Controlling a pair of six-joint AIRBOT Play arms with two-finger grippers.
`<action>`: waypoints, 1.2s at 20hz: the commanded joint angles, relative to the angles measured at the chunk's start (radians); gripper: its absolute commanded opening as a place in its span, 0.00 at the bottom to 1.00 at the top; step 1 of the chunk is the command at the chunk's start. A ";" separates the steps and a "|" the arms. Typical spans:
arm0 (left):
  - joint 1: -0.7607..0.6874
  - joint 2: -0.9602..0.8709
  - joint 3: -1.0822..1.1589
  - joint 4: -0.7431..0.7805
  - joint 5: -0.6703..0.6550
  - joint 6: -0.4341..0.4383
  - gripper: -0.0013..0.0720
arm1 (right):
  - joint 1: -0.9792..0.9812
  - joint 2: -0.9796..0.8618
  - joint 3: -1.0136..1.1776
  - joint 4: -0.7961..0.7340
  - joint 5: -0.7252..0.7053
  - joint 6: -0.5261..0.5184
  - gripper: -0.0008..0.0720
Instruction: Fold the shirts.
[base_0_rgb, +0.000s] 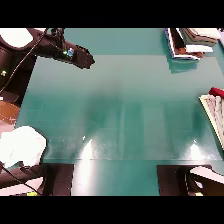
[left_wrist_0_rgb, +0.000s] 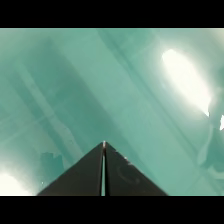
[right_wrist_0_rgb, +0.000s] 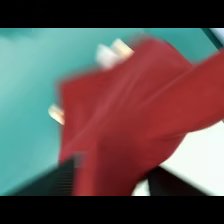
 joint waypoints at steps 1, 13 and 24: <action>0.000 0.000 0.000 0.002 -0.005 0.007 0.06 | -0.120 0.089 -0.162 -0.178 0.011 0.031 0.76; 0.000 0.000 0.000 0.000 0.012 0.006 0.06 | 0.190 0.141 -0.204 0.218 -0.029 0.113 0.70; 0.000 0.000 0.000 -0.002 0.119 0.006 0.06 | 0.931 0.141 -0.204 0.208 -0.144 0.082 0.03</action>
